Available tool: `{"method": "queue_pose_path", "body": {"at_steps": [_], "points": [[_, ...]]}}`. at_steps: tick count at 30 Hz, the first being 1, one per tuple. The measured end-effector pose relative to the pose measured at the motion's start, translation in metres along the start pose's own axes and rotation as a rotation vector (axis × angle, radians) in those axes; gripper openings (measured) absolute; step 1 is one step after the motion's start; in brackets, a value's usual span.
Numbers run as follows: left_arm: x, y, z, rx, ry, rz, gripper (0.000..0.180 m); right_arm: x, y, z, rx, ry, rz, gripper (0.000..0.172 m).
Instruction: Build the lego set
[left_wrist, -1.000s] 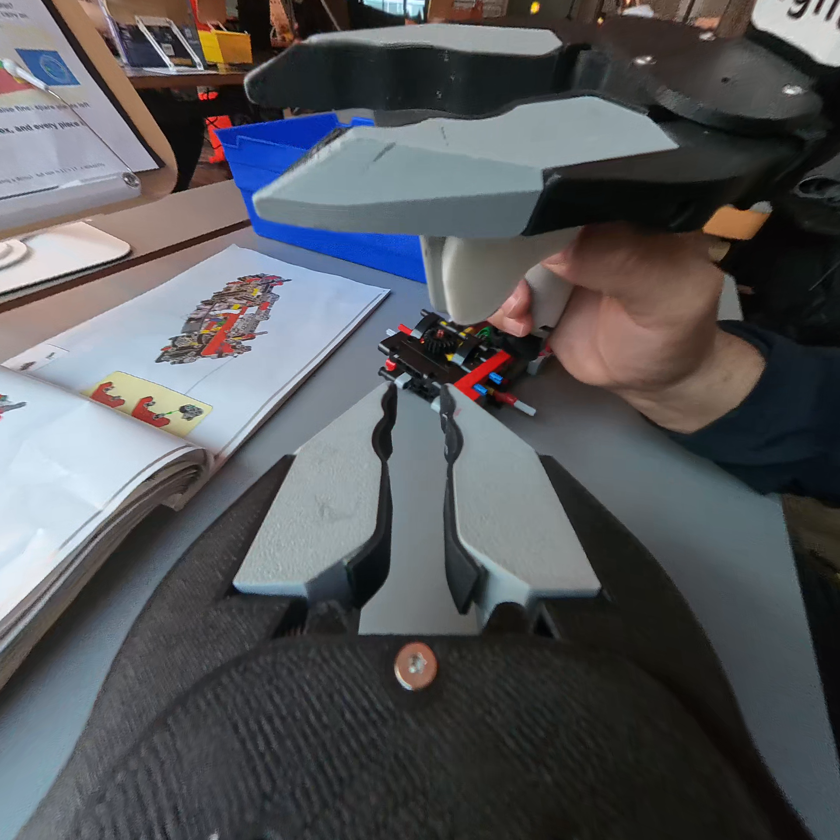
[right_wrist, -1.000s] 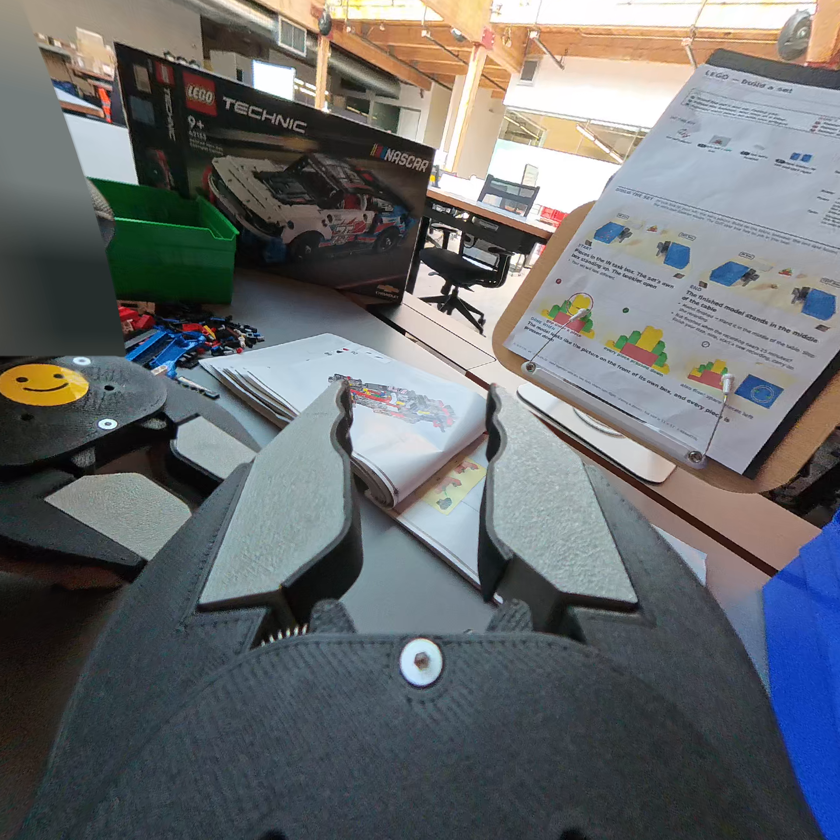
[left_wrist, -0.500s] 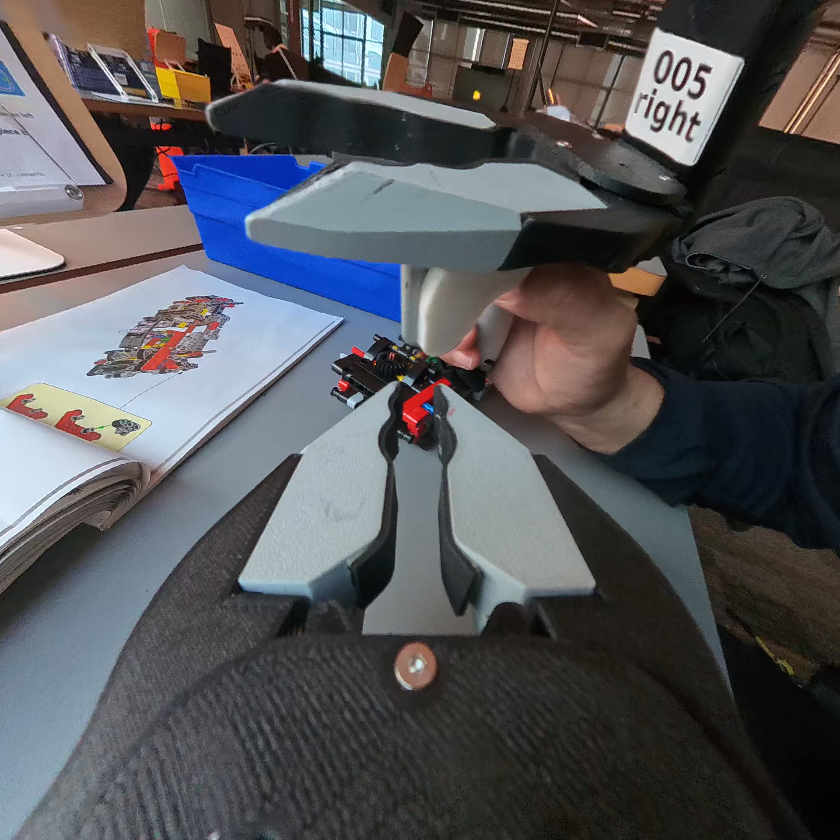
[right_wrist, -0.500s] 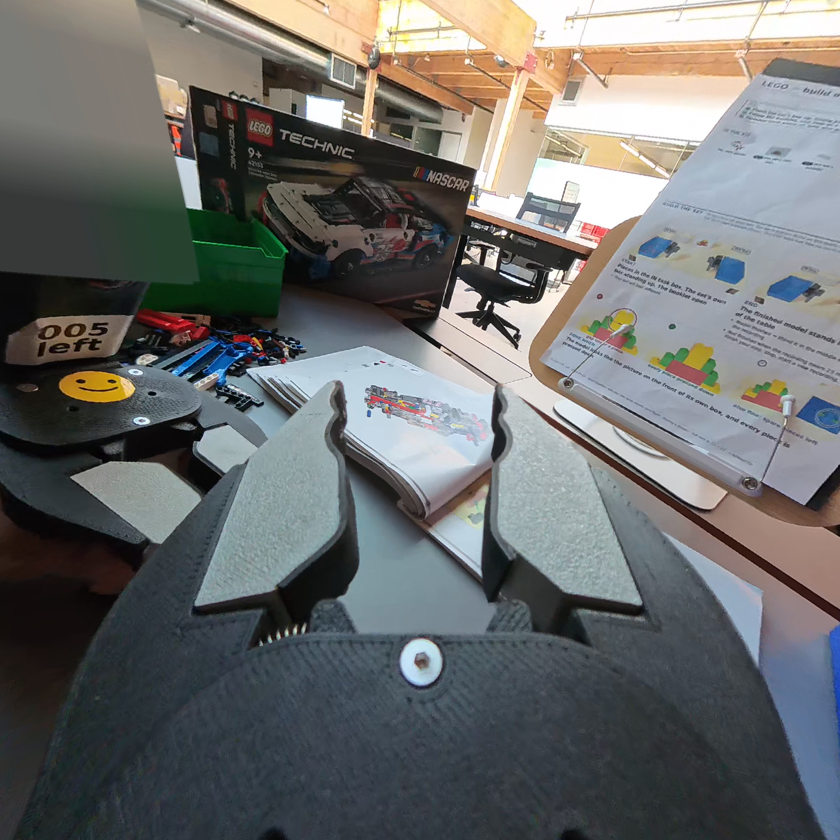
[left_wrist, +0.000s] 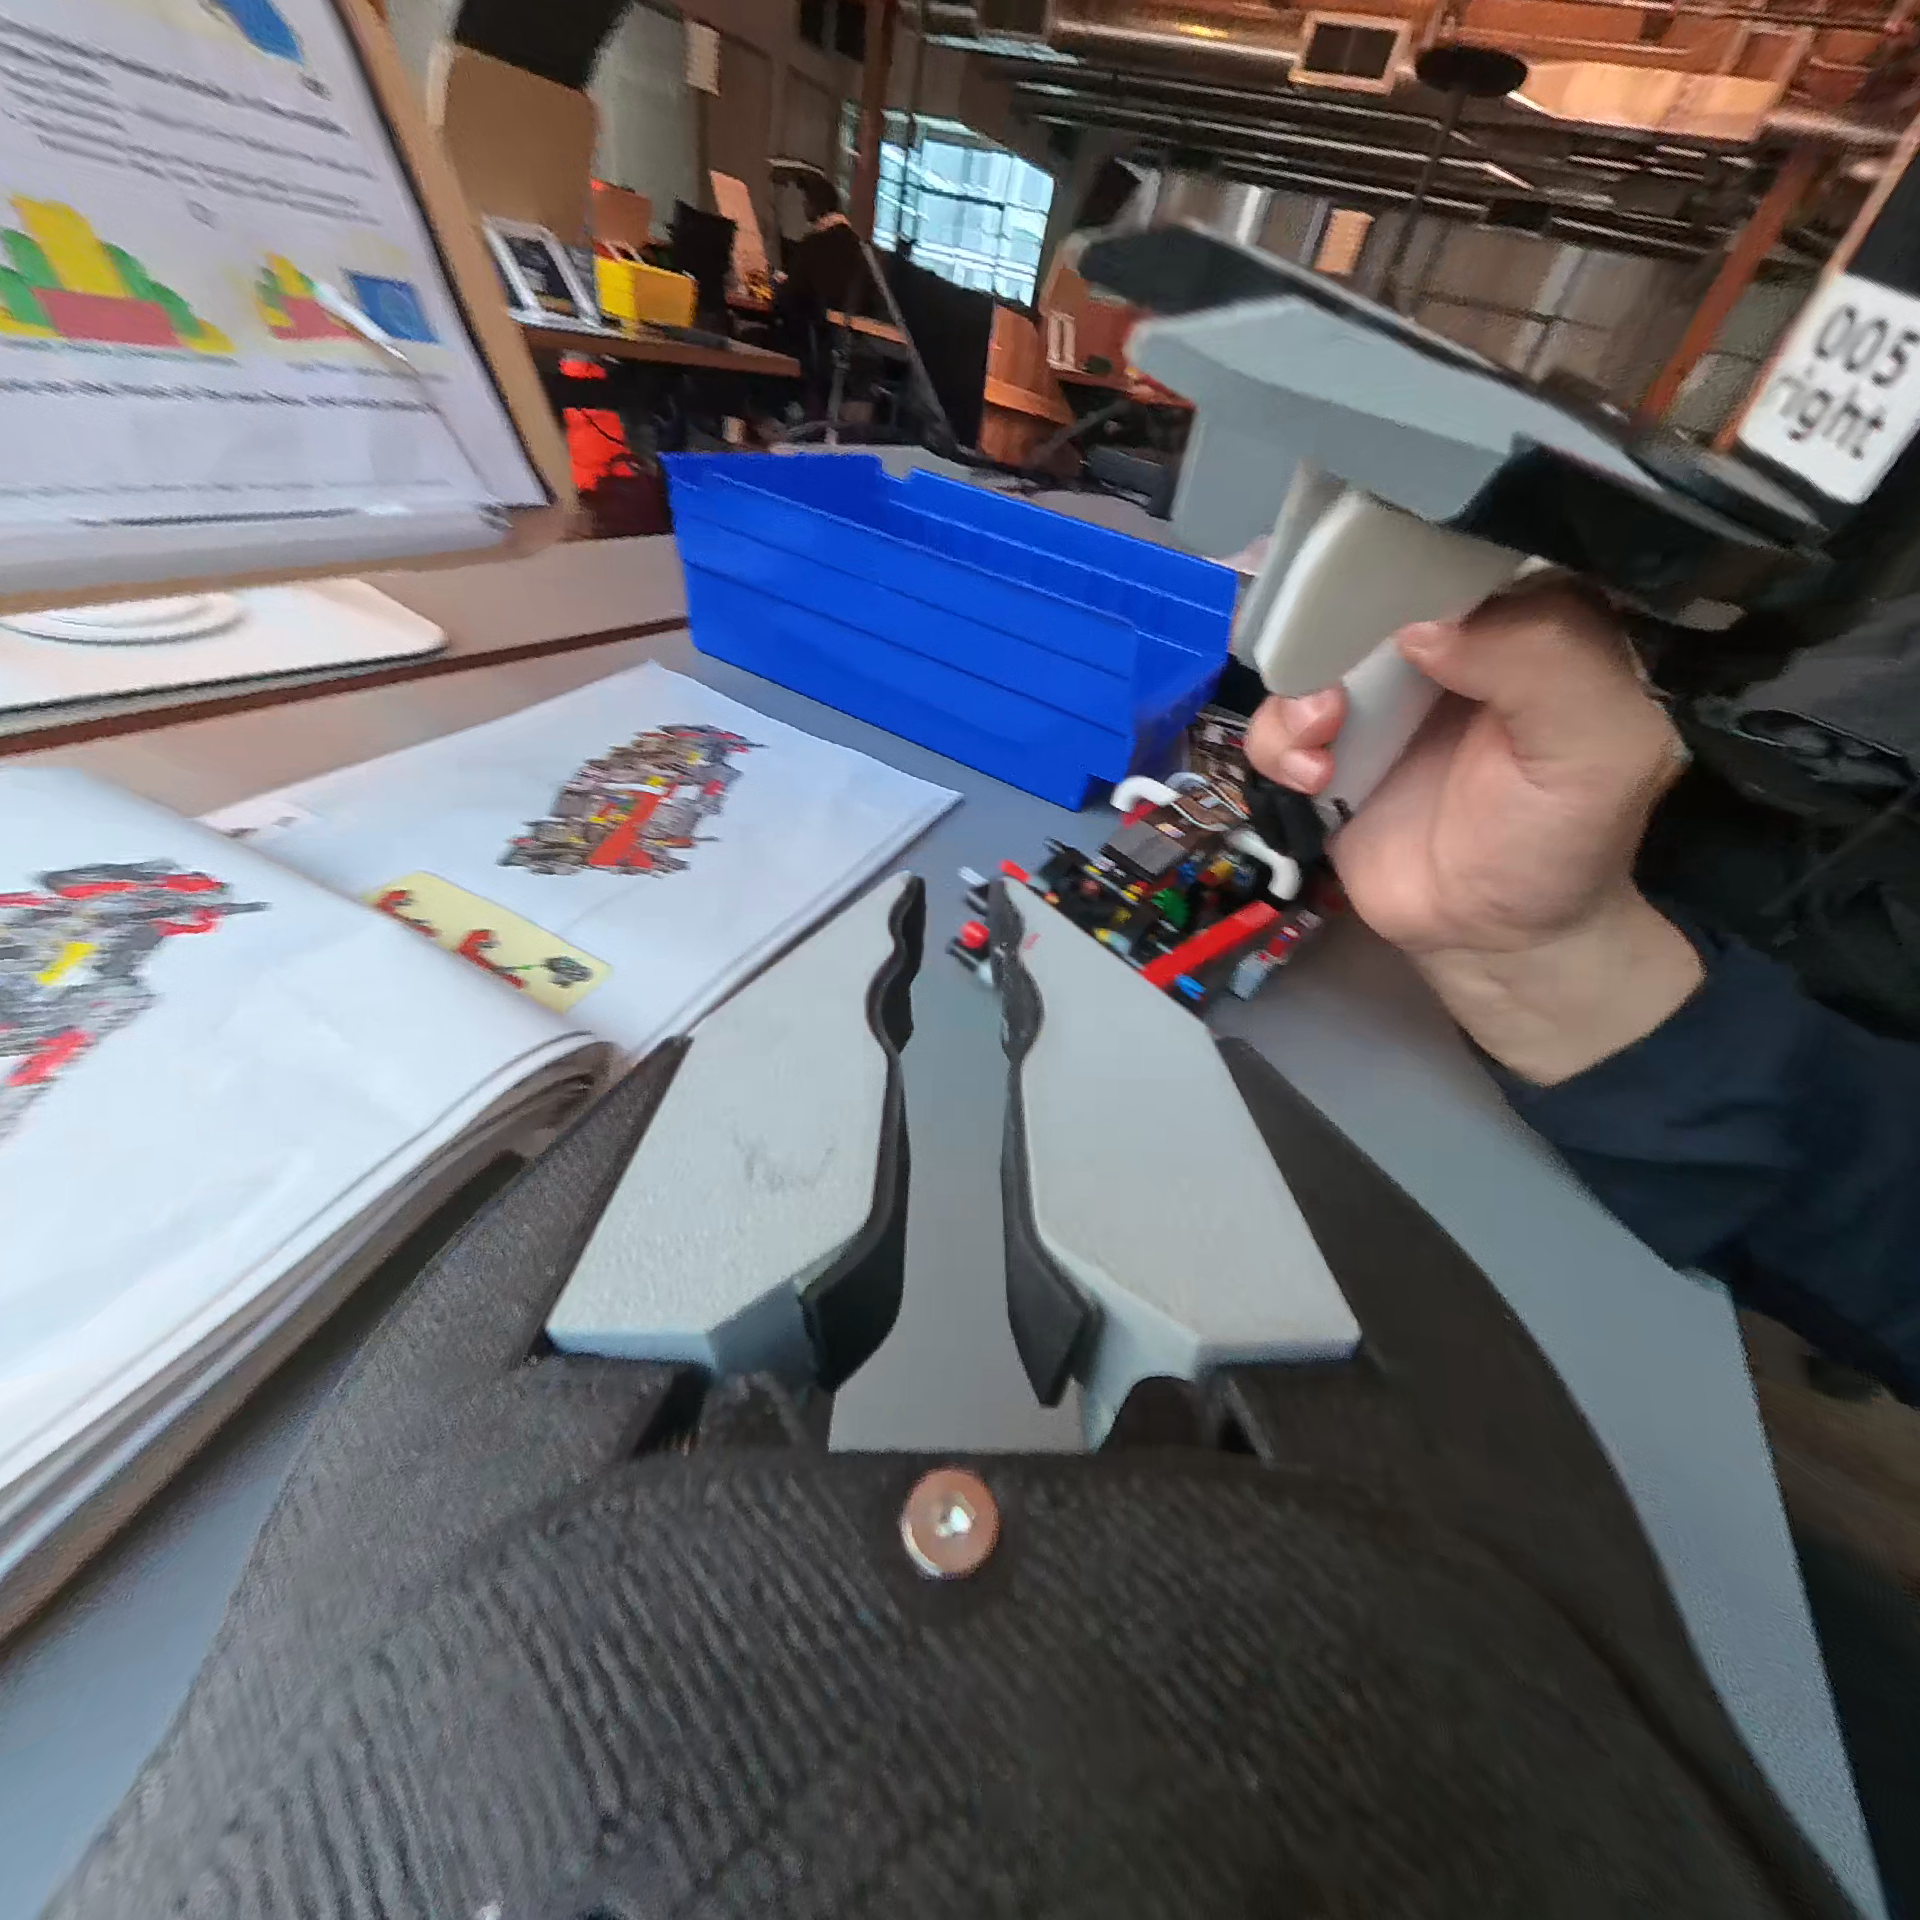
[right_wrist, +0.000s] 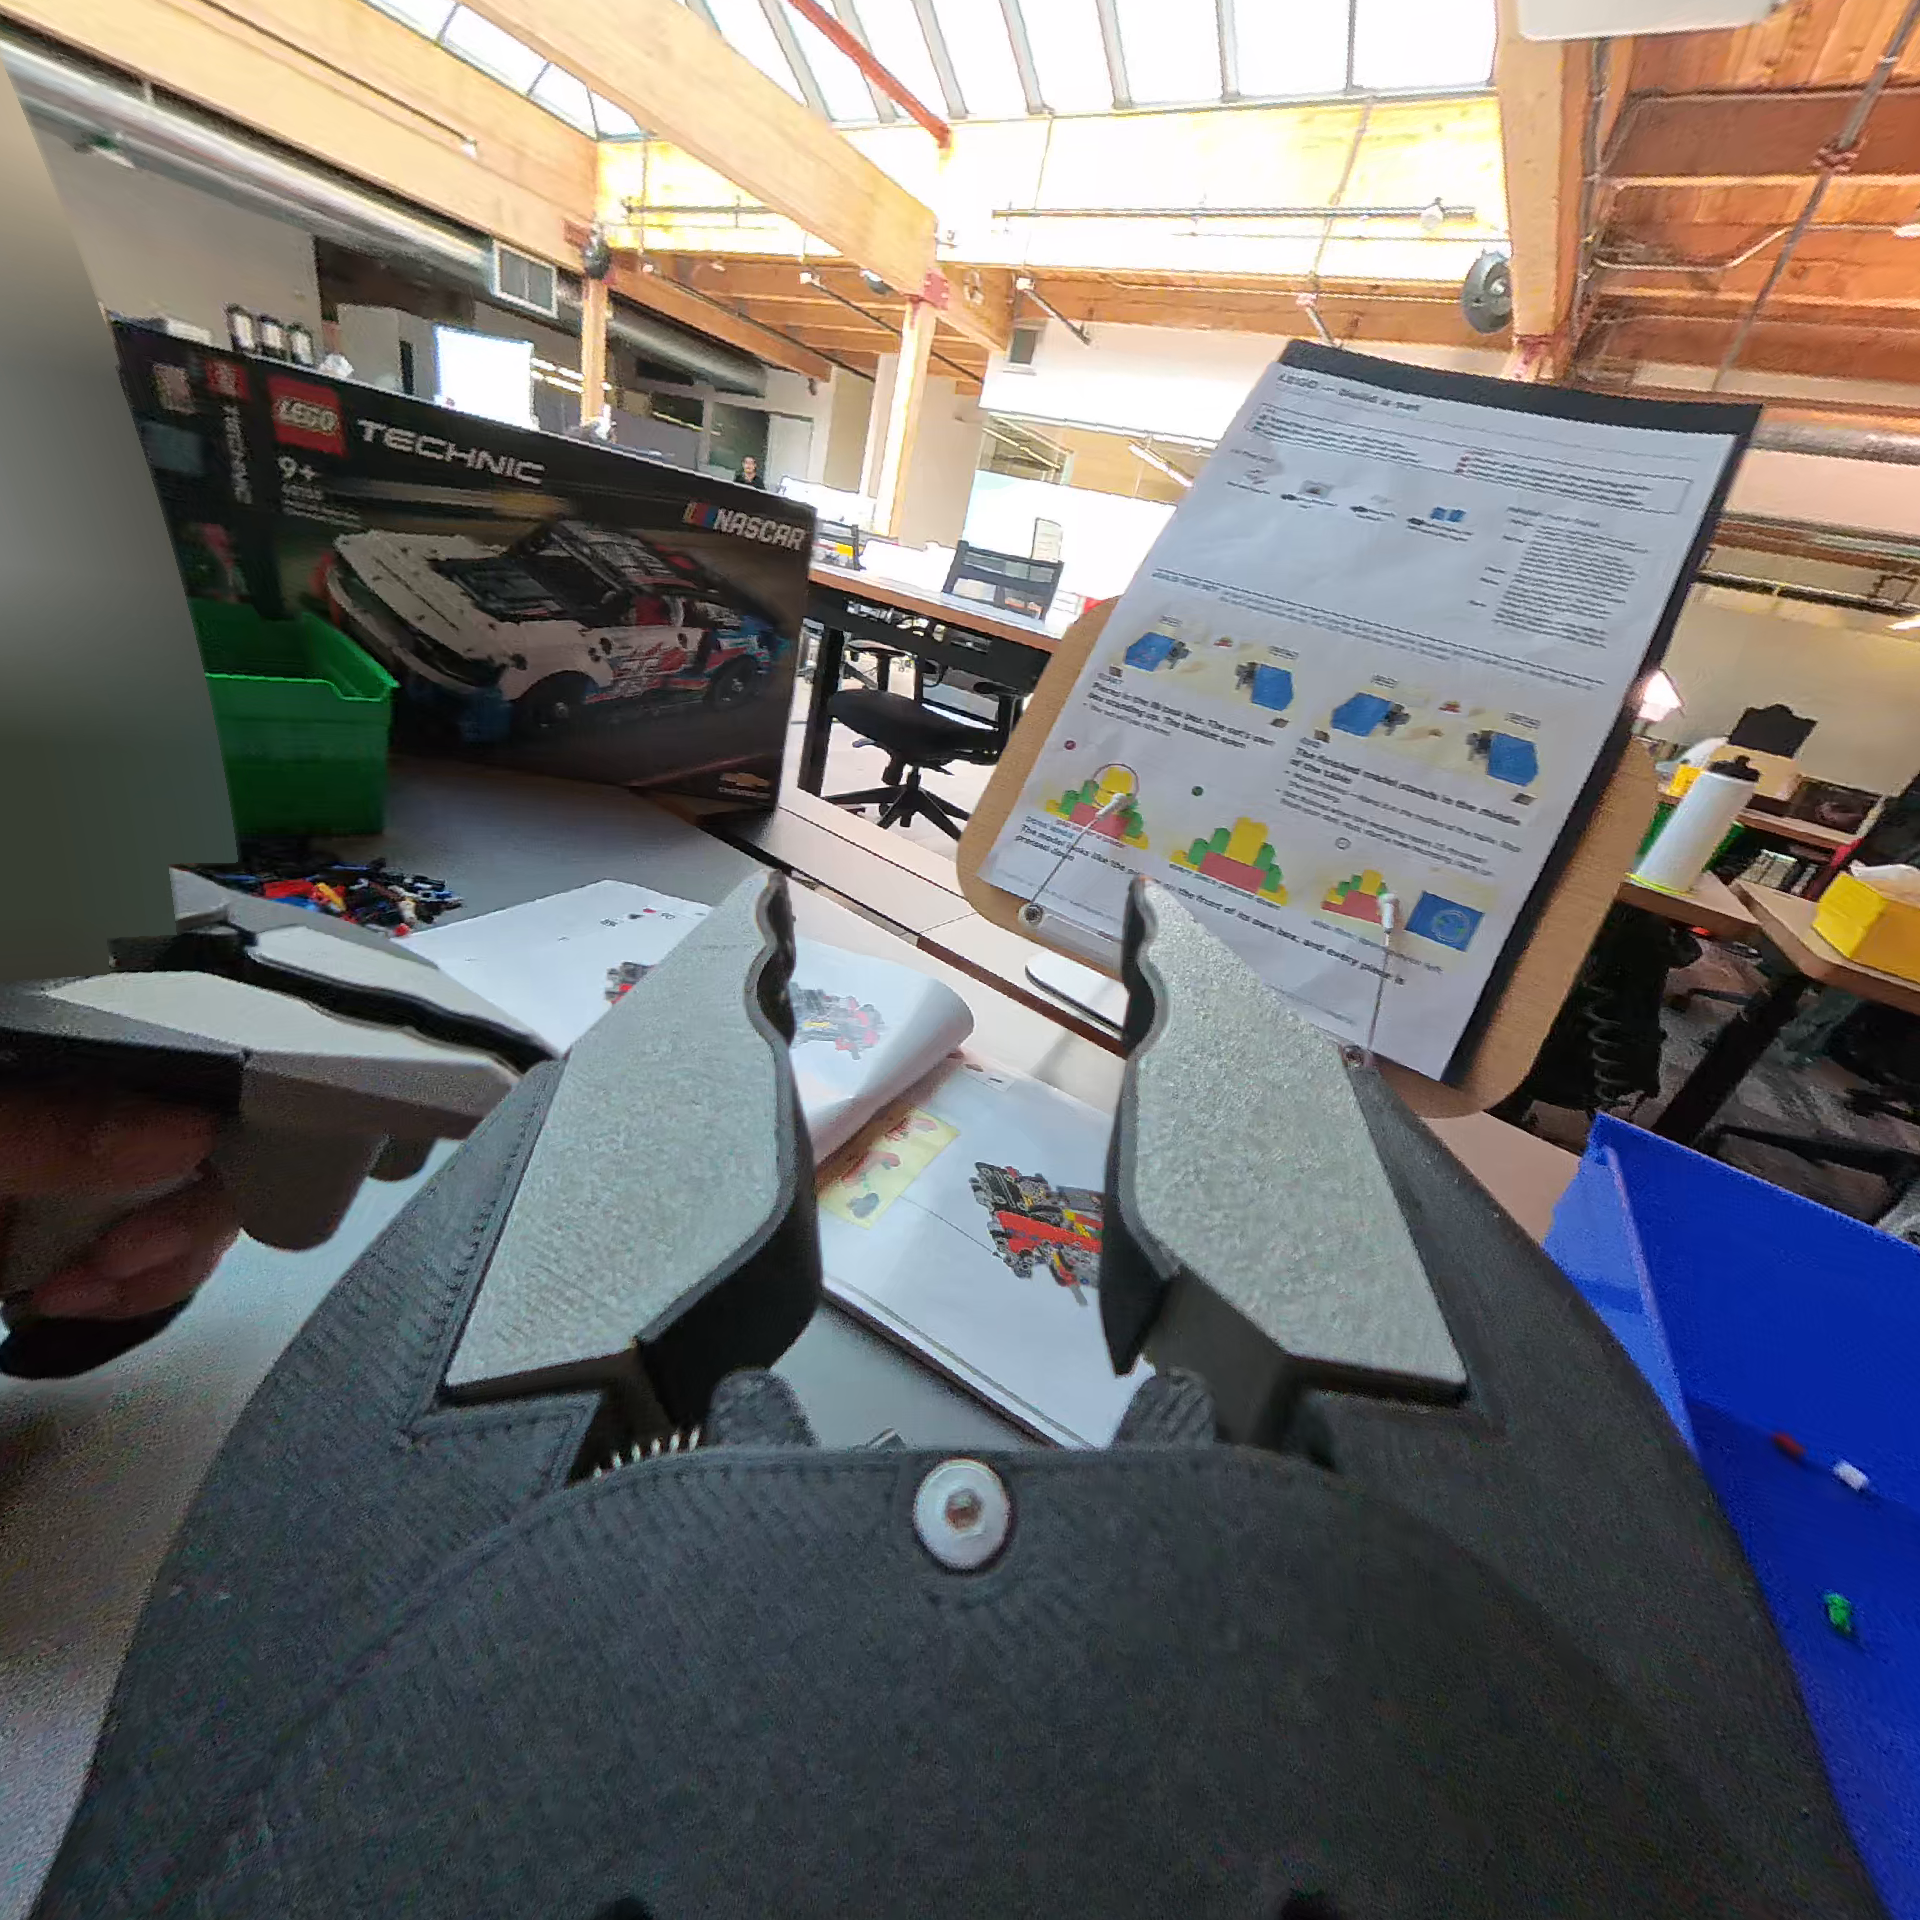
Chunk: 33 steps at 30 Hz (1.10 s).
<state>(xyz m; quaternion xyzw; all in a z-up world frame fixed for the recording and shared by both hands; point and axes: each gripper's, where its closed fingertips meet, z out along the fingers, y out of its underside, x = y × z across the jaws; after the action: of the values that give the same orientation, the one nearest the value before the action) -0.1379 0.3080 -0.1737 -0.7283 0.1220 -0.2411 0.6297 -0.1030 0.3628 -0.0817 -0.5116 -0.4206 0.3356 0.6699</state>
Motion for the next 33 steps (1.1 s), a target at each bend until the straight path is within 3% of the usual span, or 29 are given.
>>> {"method": "queue_pose_path", "body": {"at_steps": [5, 15, 30, 33], "points": [[-0.022, -0.011, -0.007, 0.040, -0.050, -0.061, 0.009, 0.018, 0.008, -0.003, -0.014, 0.026, 0.050, 0.061], [-0.005, 0.006, 0.007, -0.022, 0.032, -0.133, 0.009, 0.026, 0.012, -0.005, -0.036, 0.047, 0.056, 0.061], [0.014, 0.022, 0.017, -0.106, 0.099, -0.097, 0.008, -0.001, 0.019, 0.005, -0.068, -0.048, 0.056, 0.061], [0.024, 0.036, 0.022, -0.180, 0.136, -0.075, 0.009, -0.009, 0.020, 0.007, -0.074, -0.072, 0.046, 0.061]]}}
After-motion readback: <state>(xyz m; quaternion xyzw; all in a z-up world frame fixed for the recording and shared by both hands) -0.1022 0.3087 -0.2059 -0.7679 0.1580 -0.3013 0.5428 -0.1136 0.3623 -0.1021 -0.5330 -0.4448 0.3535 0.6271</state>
